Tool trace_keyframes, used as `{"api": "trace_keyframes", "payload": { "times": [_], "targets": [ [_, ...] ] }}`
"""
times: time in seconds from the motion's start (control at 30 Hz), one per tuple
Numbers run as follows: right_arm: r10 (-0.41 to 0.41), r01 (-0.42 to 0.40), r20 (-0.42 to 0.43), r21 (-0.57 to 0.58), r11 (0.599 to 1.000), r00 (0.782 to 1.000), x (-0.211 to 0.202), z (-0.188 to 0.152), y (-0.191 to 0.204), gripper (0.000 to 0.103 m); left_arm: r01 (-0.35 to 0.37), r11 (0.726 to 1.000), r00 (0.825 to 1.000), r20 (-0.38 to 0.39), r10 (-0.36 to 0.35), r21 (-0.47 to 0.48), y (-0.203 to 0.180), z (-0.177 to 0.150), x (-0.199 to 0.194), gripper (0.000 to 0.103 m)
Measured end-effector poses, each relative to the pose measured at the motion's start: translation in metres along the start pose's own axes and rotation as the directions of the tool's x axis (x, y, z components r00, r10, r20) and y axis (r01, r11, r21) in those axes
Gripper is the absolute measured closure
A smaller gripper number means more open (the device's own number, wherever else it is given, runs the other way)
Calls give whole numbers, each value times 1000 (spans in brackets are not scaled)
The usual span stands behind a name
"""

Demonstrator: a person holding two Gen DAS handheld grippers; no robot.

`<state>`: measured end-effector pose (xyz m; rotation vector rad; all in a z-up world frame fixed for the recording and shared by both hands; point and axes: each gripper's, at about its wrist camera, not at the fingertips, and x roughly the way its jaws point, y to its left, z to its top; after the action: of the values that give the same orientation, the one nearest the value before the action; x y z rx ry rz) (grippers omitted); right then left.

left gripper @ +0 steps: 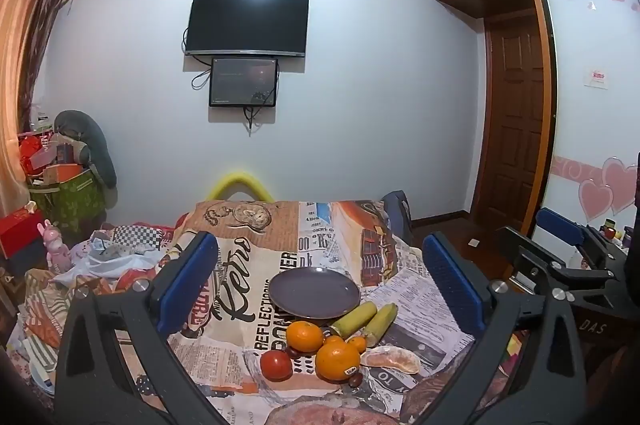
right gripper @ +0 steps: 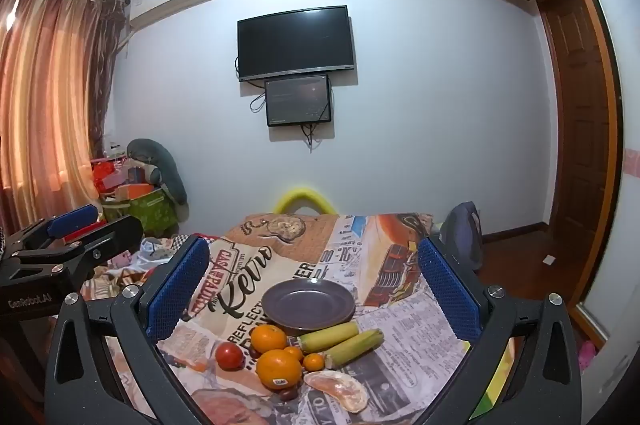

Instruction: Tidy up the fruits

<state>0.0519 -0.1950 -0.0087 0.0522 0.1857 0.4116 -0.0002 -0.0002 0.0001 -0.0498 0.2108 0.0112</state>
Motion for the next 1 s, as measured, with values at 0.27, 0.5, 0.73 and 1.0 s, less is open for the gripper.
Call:
{"api": "trace_keyframes", "payload": {
  "times": [0.27,0.5,0.73,1.0],
  "targets": [
    [3,-3,-1,3,1000,1000,0,0,0,0,3,1000,1000,-4,-3,-3,0,1,-1,0],
    [5,-5,-2,5,1000,1000,1,0,0,0,3,1000,1000,-5,-3,-5,-1,2,1,0],
    [5,-5,-3,6,1000,1000,0,-1,0,0,3,1000,1000,-4,-3,-9,-1,3,0,0],
    [1,-1,-4,2,1000,1000,3,0,-1,0,6,1000,1000,-1,-6,-12,0,3,0,0]
  ]
}}
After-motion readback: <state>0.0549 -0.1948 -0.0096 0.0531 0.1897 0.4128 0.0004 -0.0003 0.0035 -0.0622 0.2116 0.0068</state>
